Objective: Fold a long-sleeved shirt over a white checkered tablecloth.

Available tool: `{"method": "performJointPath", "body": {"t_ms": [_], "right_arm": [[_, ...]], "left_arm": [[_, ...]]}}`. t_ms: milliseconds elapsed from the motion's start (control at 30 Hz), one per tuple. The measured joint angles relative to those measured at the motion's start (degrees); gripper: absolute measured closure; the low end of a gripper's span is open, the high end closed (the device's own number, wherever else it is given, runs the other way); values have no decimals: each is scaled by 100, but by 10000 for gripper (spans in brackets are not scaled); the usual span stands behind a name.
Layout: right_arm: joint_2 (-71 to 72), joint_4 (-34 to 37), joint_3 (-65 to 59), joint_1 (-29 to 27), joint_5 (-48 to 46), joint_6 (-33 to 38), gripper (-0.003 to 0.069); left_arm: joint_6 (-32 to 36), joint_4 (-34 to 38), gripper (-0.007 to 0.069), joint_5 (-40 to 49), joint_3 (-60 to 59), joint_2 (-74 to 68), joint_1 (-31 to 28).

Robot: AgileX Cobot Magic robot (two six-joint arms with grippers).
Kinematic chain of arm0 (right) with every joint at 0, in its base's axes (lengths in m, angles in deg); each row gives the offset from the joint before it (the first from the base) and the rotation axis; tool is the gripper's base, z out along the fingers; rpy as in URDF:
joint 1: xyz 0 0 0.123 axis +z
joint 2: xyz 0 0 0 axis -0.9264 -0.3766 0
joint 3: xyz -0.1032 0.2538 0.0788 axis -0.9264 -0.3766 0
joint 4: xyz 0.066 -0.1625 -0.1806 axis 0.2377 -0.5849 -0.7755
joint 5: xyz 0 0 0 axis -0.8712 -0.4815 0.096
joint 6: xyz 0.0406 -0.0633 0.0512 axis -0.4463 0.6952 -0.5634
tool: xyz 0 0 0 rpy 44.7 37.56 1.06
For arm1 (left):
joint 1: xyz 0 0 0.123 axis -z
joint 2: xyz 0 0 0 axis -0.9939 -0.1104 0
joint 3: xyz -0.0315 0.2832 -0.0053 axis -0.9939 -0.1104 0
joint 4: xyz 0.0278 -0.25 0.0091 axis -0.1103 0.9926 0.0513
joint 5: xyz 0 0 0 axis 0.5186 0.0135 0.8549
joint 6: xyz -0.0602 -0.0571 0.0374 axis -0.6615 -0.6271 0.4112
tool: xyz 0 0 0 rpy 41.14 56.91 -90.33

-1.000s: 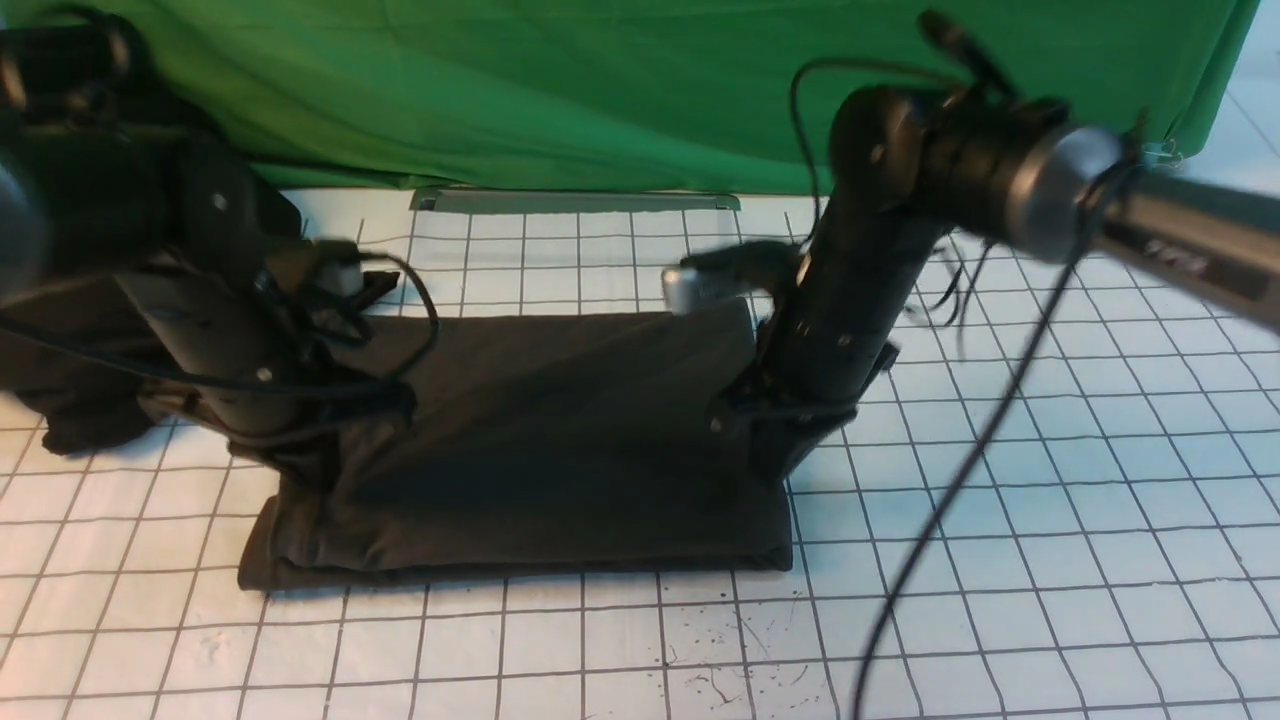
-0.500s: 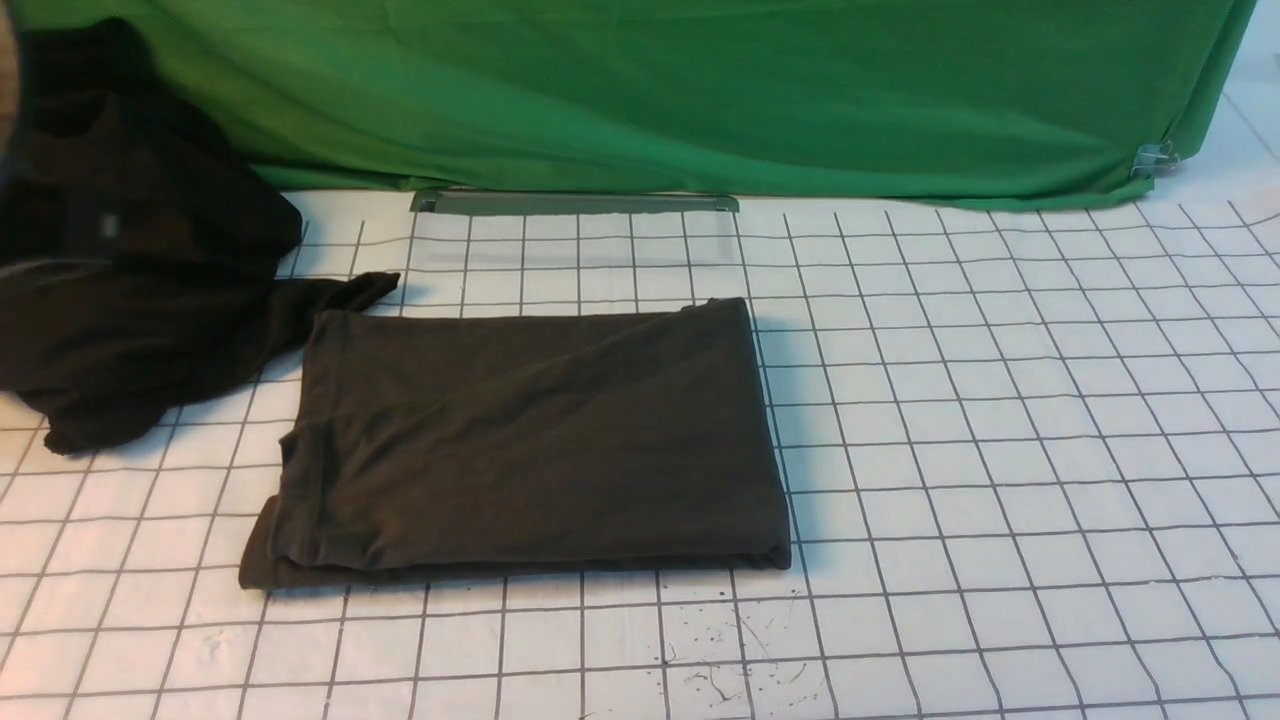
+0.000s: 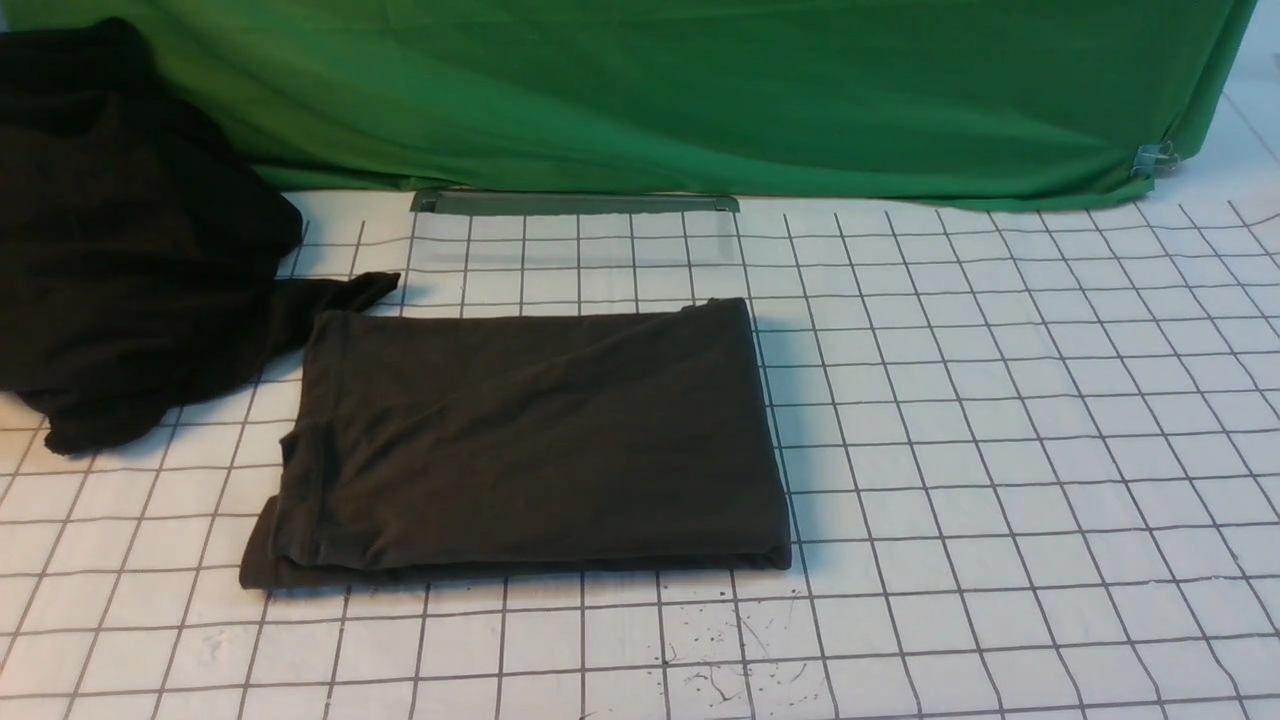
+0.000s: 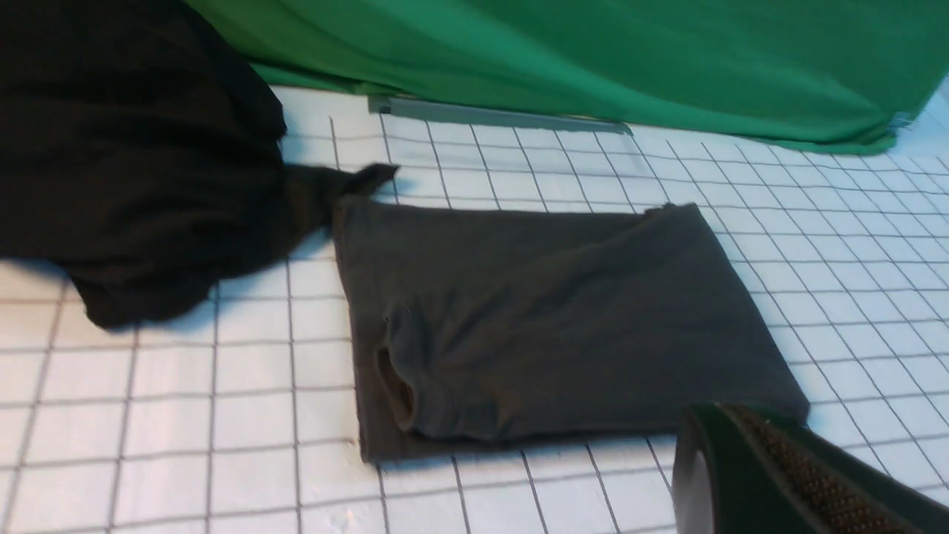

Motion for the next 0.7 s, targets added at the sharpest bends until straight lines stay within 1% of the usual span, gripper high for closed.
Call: {"method": "performJointPath", "body": {"t_ms": [100, 133, 200, 300, 467, 533, 700], "right_arm": [[769, -15, -1089, -6, 864, -203, 655], [1183, -19, -1620, -6, 1272, -323, 655], [1702, -19, -2216, -6, 1709, -411, 655], [2257, -19, -2709, -6, 2087, -424, 655], [2567, -21, -2849, -6, 2229, -478, 634], [2573, -55, -2849, -6, 2275, -491, 605], [2573, -55, -2855, -6, 2275, -502, 580]], "left_arm": [[-7, 138, 629, -1, -317, 256, 0], [-7, 185, 629, -12, -477, 346, 0], [-7, 237, 629, -63, -657, 399, 0], [-12, 263, 629, -255, -807, 404, 0], [-12, 290, 628, -688, -866, 404, 0], [-5, 290, 628, -917, -866, 404, 0], [48, 290, 624, -982, -866, 404, 0]]}}
